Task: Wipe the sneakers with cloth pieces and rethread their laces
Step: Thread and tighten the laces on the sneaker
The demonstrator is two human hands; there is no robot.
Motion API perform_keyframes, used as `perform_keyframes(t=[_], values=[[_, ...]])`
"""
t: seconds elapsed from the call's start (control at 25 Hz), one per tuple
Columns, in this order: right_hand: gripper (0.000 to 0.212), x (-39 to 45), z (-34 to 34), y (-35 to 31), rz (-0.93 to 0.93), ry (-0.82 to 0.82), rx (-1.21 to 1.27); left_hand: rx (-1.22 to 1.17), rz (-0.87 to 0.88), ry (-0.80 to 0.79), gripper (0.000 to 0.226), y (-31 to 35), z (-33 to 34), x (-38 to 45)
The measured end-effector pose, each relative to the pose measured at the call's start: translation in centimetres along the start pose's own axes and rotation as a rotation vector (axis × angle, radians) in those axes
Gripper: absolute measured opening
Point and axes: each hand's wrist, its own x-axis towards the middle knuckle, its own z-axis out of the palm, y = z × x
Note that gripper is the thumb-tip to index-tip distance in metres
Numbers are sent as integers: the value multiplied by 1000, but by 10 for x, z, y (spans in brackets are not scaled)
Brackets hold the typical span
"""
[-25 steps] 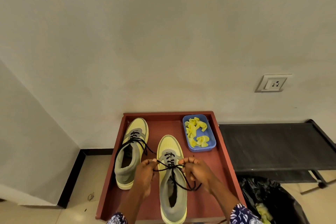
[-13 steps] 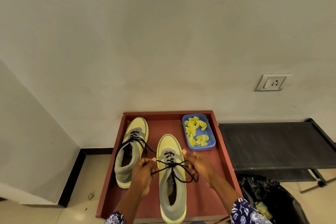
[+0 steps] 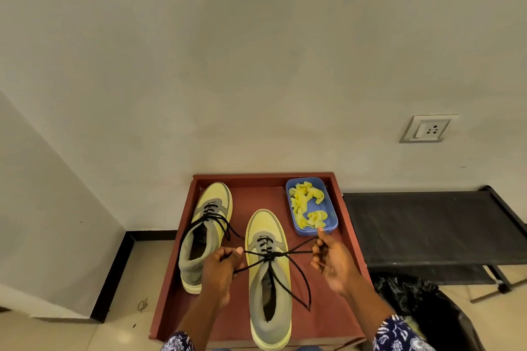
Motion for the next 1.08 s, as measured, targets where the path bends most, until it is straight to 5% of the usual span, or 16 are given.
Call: perform_keyframes(t=[0.64, 1.08], values=[[40, 17, 4, 17, 147, 209, 518, 67, 31, 187, 18, -6, 4, 3], [40, 24, -2, 23, 180, 262, 571, 139, 19, 224, 18, -9, -2, 10]])
